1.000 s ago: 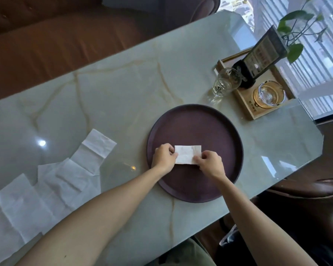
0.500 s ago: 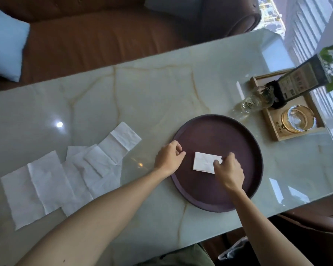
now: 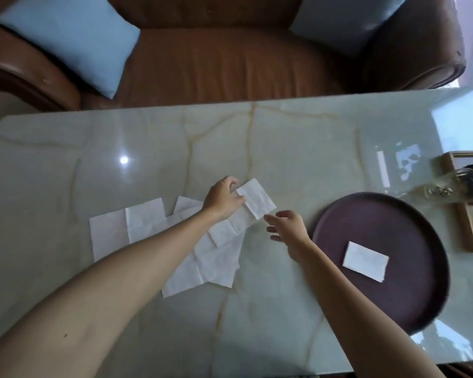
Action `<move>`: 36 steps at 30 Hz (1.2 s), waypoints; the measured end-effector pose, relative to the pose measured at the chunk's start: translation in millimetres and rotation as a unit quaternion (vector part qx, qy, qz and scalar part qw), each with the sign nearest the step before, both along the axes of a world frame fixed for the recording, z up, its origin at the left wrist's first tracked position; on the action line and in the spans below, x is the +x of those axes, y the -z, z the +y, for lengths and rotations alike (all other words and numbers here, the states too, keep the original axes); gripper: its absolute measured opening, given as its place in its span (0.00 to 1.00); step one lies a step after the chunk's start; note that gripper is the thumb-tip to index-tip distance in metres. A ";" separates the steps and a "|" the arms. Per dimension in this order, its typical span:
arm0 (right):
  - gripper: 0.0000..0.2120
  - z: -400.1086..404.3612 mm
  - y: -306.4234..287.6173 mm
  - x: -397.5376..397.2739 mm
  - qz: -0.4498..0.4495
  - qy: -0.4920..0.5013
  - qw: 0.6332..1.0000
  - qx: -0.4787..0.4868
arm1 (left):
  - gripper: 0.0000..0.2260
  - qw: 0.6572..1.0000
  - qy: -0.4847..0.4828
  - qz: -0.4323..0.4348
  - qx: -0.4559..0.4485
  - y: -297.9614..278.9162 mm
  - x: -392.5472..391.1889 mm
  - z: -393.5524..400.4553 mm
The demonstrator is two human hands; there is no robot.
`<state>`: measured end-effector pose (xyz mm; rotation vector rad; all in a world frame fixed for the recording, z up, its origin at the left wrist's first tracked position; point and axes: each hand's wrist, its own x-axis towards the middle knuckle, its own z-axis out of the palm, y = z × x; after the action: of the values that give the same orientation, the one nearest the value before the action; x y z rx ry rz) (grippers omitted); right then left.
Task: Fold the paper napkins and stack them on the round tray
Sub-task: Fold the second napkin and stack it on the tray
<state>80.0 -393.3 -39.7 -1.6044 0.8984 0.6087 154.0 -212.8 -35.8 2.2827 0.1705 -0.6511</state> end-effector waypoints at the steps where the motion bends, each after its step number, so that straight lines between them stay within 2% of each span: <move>1: 0.13 7.8 2.5 0.6 0.006 0.016 1.000 0.016 | 0.26 1.000 -0.004 0.008 -0.007 2.1 4.3 6.1; 4: 0.08 25.1 7.2 2.7 0.014 0.079 0.995 0.052 | 0.30 0.999 -0.004 0.035 -0.021 13.0 13.9 17.4; 8: 0.10 40.1 8.2 7.1 0.034 0.177 0.979 0.095 | 0.31 0.997 -0.013 0.068 -0.033 26.9 19.3 20.6; 12: 0.04 49.3 6.8 14.5 0.060 0.243 0.960 0.121 | 0.32 0.991 -0.031 0.109 -0.066 35.8 22.2 19.6; 14: 0.05 50.4 6.0 17.6 0.072 0.257 0.955 0.128 | 0.31 0.989 -0.041 0.119 -0.072 37.3 22.3 20.7; 18: 0.05 49.9 1.5 19.2 0.063 0.191 0.975 0.093 | 0.19 0.990 -0.036 0.123 -0.062 34.9 22.1 24.5; 20: 0.05 48.2 -4.9 20.2 0.030 0.133 0.990 0.046 | 0.18 0.991 -0.034 0.115 -0.056 31.0 20.1 27.2; 22: 0.05 43.6 -14.7 21.5 -0.016 0.084 0.996 0.023 | 0.24 0.996 0.006 0.078 -0.031 24.6 18.0 31.9; 24: 0.04 37.7 -26.8 23.0 -0.049 0.061 0.996 0.042 | 0.33 0.995 0.092 0.032 -0.021 11.0 15.7 33.2; 26: 0.05 31.4 -41.6 24.0 -0.081 0.045 0.994 0.055 | 0.33 0.989 0.146 -0.018 -0.023 -5.3 13.4 31.3; 28: 0.02 26.3 -55.2 24.0 -0.107 0.025 0.992 0.061 | 0.25 0.982 0.177 -0.069 -0.008 -21.6 11.3 29.0; 29: 0.04 23.4 -60.5 23.3 -0.113 0.017 0.991 0.068 | 0.20 0.977 0.195 -0.089 -0.002 -28.6 9.5 28.1; 32: 0.05 15.1 -76.0 20.3 -0.113 0.042 0.990 0.078 | 0.07 0.970 0.215 -0.107 -0.022 -49.3 3.4 26.5; 34: 0.12 11.2 -88.0 14.8 -0.119 0.040 0.991 0.041 | 0.06 0.970 0.222 -0.095 -0.023 -65.5 -2.1 25.0; 36: 0.23 5.1 -97.3 7.5 -0.154 -0.049 0.985 -0.057 | 0.07 0.966 0.241 -0.088 -0.015 -81.1 -8.1 24.2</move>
<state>87.5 -388.2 57.6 -1.7941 0.6364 0.3670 145.8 -188.6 45.3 2.3517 -0.4920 -0.6775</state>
